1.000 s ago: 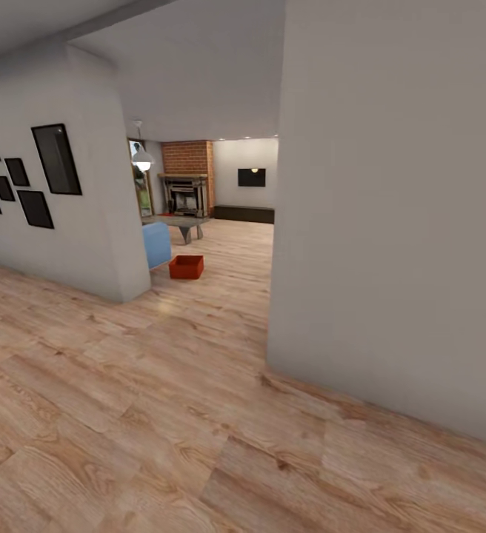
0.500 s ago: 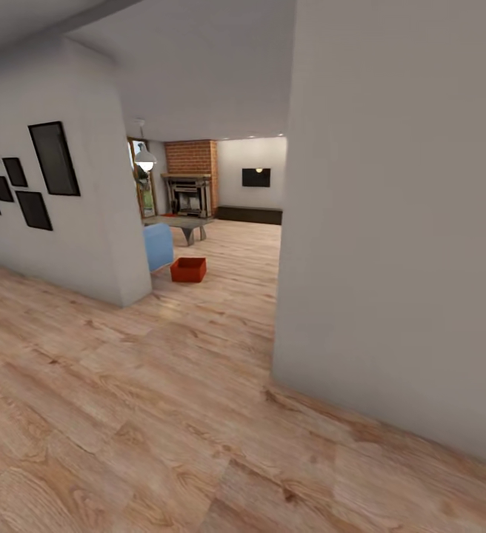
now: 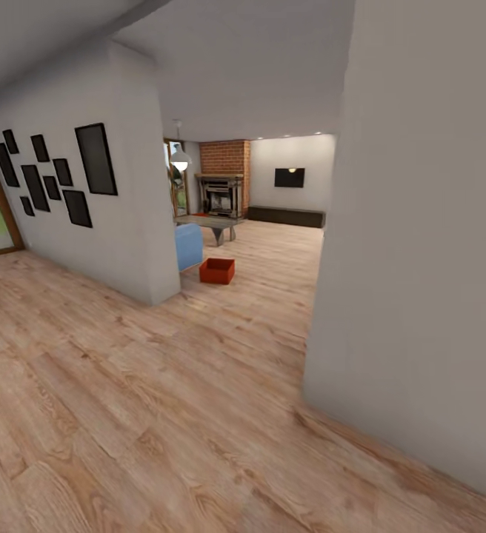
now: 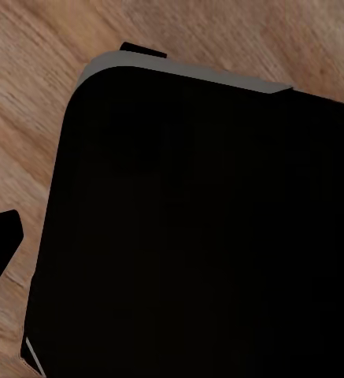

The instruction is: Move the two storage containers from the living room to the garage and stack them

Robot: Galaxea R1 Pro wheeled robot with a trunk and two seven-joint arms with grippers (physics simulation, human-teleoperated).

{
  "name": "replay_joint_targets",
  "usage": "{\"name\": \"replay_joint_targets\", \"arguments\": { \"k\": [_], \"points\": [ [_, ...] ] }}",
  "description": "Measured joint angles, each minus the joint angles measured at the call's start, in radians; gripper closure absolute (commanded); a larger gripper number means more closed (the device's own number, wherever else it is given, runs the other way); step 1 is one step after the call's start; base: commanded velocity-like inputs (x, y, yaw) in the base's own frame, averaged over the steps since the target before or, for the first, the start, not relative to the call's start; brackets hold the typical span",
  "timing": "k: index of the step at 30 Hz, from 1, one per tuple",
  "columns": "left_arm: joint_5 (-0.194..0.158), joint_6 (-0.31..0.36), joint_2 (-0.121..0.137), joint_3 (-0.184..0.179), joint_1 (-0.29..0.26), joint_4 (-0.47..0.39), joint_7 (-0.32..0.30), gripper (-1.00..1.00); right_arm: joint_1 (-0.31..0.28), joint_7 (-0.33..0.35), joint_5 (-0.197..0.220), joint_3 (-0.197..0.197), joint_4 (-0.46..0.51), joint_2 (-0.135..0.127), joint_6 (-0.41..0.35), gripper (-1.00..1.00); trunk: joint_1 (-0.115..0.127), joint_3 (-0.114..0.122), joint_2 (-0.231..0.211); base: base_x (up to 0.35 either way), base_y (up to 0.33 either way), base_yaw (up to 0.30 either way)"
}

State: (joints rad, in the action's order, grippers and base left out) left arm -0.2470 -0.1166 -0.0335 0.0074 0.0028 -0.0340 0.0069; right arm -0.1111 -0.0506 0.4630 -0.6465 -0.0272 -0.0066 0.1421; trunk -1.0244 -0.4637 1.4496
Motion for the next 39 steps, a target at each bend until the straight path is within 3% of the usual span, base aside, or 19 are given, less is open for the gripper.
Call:
{"name": "replay_joint_targets", "arguments": {
  "k": [39],
  "points": [
    [-0.002,0.002,0.000,0.000,0.000,0.000,0.000,-1.00,0.000,0.000,-0.002,0.002,0.000,-0.003,0.000,-1.00,0.000,0.000,0.000,0.322,0.000,0.019]
  ]
}}
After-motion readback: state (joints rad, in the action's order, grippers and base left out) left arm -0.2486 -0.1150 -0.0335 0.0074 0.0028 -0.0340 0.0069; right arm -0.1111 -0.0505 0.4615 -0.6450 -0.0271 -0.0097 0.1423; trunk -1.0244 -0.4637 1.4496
